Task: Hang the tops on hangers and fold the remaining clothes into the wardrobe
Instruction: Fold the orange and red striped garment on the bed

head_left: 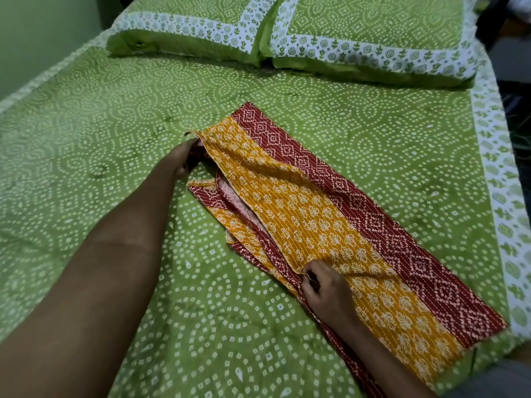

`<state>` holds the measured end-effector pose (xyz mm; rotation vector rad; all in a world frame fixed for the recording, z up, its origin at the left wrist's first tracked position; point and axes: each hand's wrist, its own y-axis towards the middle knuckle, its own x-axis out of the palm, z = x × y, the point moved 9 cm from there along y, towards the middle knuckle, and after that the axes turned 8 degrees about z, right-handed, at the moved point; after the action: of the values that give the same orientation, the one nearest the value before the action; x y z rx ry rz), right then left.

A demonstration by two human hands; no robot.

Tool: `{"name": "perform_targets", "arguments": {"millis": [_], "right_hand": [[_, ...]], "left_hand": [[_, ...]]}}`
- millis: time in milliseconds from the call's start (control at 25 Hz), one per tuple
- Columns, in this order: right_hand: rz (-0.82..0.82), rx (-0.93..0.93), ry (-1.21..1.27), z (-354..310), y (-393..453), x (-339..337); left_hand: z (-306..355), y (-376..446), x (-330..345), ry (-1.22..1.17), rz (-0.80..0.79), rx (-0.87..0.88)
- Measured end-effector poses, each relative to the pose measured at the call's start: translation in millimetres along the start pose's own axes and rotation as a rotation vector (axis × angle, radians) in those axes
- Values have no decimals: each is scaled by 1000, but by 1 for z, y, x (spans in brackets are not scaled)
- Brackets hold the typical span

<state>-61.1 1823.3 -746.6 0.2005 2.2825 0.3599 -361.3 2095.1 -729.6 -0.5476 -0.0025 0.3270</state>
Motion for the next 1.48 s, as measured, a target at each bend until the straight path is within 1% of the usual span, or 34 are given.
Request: {"name": "perform_targets", "arguments": {"millis": [40, 80, 200, 240, 280, 440, 520, 600, 640, 720, 760, 880, 920, 1000, 1040, 1120, 1160, 1240, 1320, 1360, 1440, 1480], "right_hand": [[-1, -4, 8, 0, -1, 1], [4, -5, 27, 2, -2, 1], [-39, 66, 137, 10, -5, -2], [-64, 81, 158, 13, -8, -4], [-86, 84, 164, 13, -11, -6], [-123, 95, 142, 8, -13, -13], [-62, 69, 118, -1, -8, -22], [42, -12, 99, -18, -1, -37], [61, -56, 70, -25, -1, -40], [43, -117, -5, -33, -4, -38], [25, -102, -35, -30, -6, -35], [38, 92, -33, -7, -9, -37], [20, 164, -33, -3, -7, -38], [-100, 278, -28, 2, -6, -31], [-167, 303, -9, 2, -9, -25], [-240, 322, 59, -3, -10, -20], [-255, 341, 97, -4, -10, -20], [-262, 437, 171, 3, -10, -21], [-224, 601, 296, 18, -11, -27], [-172, 686, 387, 25, -11, -34], [10, 820, 536, 43, -6, -60], [127, 840, 574, 49, 0, -78]], "left_hand": [[3, -3, 4, 7, -11, -14], [7, -4, 7, -52, -2, -19], [4, 3, -1, -355, 107, -24], [2, 7, -6, -400, 148, -5], [-1, 12, -13, -396, 191, 2], [-4, 35, -29, -254, 248, -3], [-1, 45, -38, -133, 277, 26], [7, 54, -48, -29, 320, 77], [10, 58, -53, 22, 333, 102], [14, 65, -59, 80, 349, 127], [12, 66, -62, 75, 362, 128], [7, 60, -62, 48, 368, 124], [7, 60, -63, 38, 373, 129], [5, 63, -66, 32, 382, 90], [2, 63, -67, 22, 379, 62], [1, 61, -68, -7, 372, 28], [2, 61, -68, -9, 368, 19], [1, 59, -63, -2, 349, 2], [6, 57, -59, -51, 350, 15], [10, 56, -56, -87, 338, 19], [20, 55, -42, -137, 267, 41], [28, 57, -31, -142, 220, 58]]}}
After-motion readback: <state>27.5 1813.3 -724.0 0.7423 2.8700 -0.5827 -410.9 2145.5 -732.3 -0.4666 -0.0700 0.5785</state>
